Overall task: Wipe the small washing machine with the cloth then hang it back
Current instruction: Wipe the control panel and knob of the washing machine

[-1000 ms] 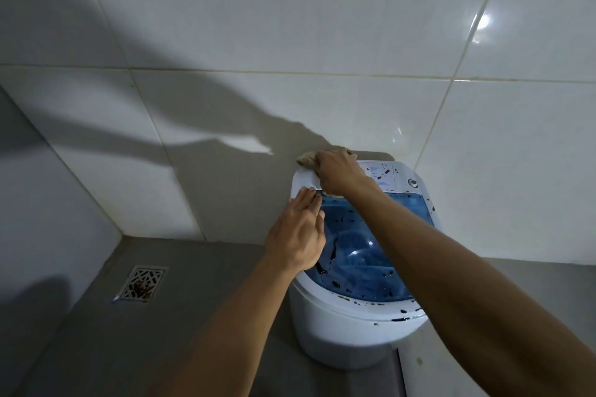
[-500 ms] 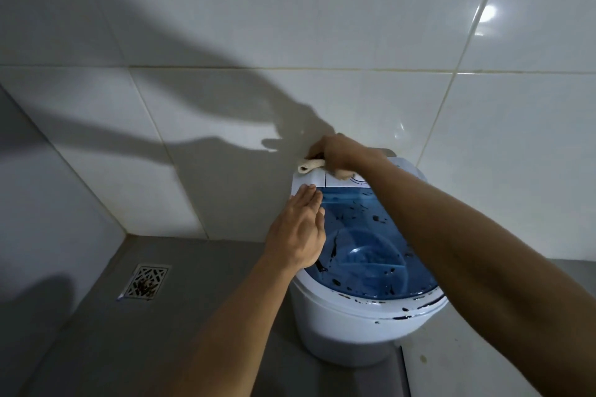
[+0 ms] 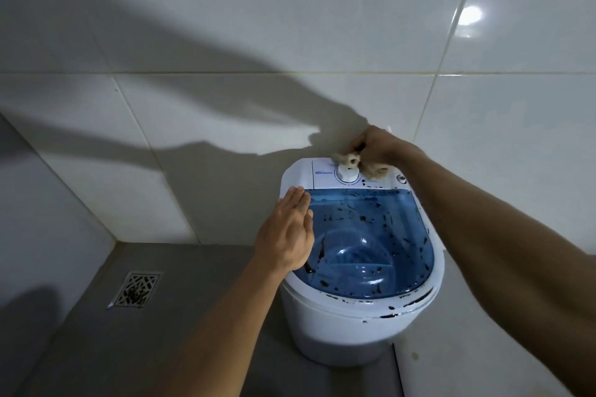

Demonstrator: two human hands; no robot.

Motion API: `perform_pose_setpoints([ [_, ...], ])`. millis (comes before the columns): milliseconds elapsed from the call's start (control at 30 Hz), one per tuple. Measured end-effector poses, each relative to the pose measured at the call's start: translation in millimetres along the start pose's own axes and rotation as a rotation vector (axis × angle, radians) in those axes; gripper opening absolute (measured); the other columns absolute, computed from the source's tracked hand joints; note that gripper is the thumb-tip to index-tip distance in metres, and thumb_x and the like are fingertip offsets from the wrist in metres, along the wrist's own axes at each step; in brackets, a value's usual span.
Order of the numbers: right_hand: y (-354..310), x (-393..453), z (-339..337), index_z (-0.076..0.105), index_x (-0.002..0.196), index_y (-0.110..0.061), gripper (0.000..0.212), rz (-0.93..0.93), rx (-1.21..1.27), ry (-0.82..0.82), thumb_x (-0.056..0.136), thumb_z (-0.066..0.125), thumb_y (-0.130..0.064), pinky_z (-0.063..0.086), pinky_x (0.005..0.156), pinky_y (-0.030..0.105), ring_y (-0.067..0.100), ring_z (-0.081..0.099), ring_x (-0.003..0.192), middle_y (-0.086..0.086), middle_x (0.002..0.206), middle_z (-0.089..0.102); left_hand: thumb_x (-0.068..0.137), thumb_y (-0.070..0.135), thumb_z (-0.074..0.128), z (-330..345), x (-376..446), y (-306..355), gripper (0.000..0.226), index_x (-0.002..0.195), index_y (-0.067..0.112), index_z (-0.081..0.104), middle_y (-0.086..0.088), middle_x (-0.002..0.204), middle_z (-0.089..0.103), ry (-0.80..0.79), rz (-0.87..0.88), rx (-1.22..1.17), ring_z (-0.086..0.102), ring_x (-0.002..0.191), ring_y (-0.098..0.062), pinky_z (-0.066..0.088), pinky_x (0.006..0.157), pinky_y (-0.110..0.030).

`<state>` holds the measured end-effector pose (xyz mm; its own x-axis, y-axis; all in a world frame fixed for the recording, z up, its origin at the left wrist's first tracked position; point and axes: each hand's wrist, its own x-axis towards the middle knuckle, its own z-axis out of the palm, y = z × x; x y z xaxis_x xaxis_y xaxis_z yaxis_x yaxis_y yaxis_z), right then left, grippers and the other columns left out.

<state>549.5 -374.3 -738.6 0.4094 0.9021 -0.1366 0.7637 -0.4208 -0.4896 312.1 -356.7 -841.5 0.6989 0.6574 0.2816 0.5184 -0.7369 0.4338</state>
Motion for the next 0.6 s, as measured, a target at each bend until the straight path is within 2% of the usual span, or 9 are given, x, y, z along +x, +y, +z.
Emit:
perform_pose_setpoints([
  [100,-37.3,14.3,24.1,0.069,0.077,-0.012,0.03,-0.128,-0.013,-0.032,0.084,0.049,0.009,0.052,0.066,0.029,0.026,0.063,0.089,0.005,0.085,0.07,0.102,0.023,0.034,-0.9,-0.7,-0.2,0.046,0.145,0.008,0.036,-0.007,0.156,0.03,0.015,0.011,0.008,0.021,0.146,-0.015,0.016,0.121,-0.03],
  [167,-52.6,21.6,35.5,0.078,0.091,-0.011,0.038,-0.182,-0.02,-0.049,0.084,0.046,0.009,0.054,0.076,0.033,0.025,0.065,0.096,0.002,0.097,0.074,0.102,0.023,0.034,-0.4,-0.6,-0.7,0.046,0.145,0.008,0.038,-0.006,0.155,0.031,0.022,0.012,0.006,0.021,0.146,-0.015,0.017,0.12,-0.03],
  [233,-52.0,23.6,35.0,0.078,0.089,-0.018,0.048,-0.185,-0.016,-0.071,0.083,0.041,0.013,0.049,0.071,0.028,0.018,0.061,0.09,-0.007,0.089,0.069,0.101,0.022,0.035,-0.1,-0.2,-1.0,0.045,0.144,0.007,0.039,-0.007,0.155,0.033,0.033,0.01,0.003,0.023,0.145,-0.014,0.018,0.12,-0.029],
  [300,-36.9,25.2,27.9,0.072,0.077,-0.016,0.043,-0.173,-0.01,-0.069,0.081,0.04,0.012,0.045,0.066,0.026,0.019,0.058,0.086,-0.004,0.079,0.065,0.101,0.021,0.037,-0.6,-0.1,-0.5,0.045,0.143,0.007,0.04,-0.007,0.154,0.034,0.04,0.011,0.006,0.024,0.145,-0.015,0.018,0.12,-0.027],
  [367,-16.4,24.2,17.7,0.07,0.081,-0.007,0.035,-0.134,-0.009,-0.039,0.082,0.04,0.011,0.045,0.067,0.027,0.019,0.058,0.083,0.003,0.082,0.066,0.101,0.021,0.037,-1.4,0.2,0.2,0.044,0.143,0.007,0.041,-0.007,0.154,0.034,0.044,0.009,0.005,0.024,0.145,-0.015,0.017,0.119,-0.026],
  [433,4.2,19.5,7.5,0.073,0.086,-0.01,0.041,-0.082,0.003,-0.007,0.081,0.039,0.013,0.043,0.066,0.022,0.012,0.056,0.08,-0.006,0.081,0.064,0.101,0.021,0.037,-1.9,0.8,-0.2,0.044,0.143,0.008,0.041,-0.007,0.154,0.034,0.047,0.01,0.007,0.024,0.145,-0.015,0.017,0.119,-0.026],
  [500,21.9,13.7,-0.3,0.072,0.078,-0.016,0.046,-0.042,0.017,0.02,0.078,0.039,0.015,0.042,0.065,0.021,0.01,0.055,0.08,-0.009,0.079,0.063,0.101,0.02,0.038,-2.6,0.7,-0.4,0.044,0.143,0.007,0.041,-0.007,0.154,0.034,0.045,0.006,0.005,0.025,0.145,-0.016,0.017,0.119,-0.025],
  [533,29.7,11.2,-3.0,0.071,0.075,-0.016,0.046,-0.029,0.037,0.04,0.077,0.038,0.015,0.042,0.065,0.021,0.013,0.056,0.082,-0.006,0.079,0.065,0.101,0.02,0.038,-2.5,0.8,0.0,0.044,0.143,0.007,0.041,-0.007,0.154,0.034,0.042,0.007,0.004,0.025,0.145,-0.016,0.017,0.119,-0.026],
  [600,40.0,6.2,-2.8,0.072,0.08,-0.01,0.044,-0.01,0.081,0.075,0.075,0.037,0.015,0.046,0.067,0.023,0.017,0.057,0.086,0.003,0.085,0.069,0.101,0.02,0.038,-2.7,0.3,0.4,0.044,0.143,0.007,0.04,-0.008,0.154,0.034,0.038,0.008,0.002,0.025,0.145,-0.016,0.018,0.119,-0.027],
])
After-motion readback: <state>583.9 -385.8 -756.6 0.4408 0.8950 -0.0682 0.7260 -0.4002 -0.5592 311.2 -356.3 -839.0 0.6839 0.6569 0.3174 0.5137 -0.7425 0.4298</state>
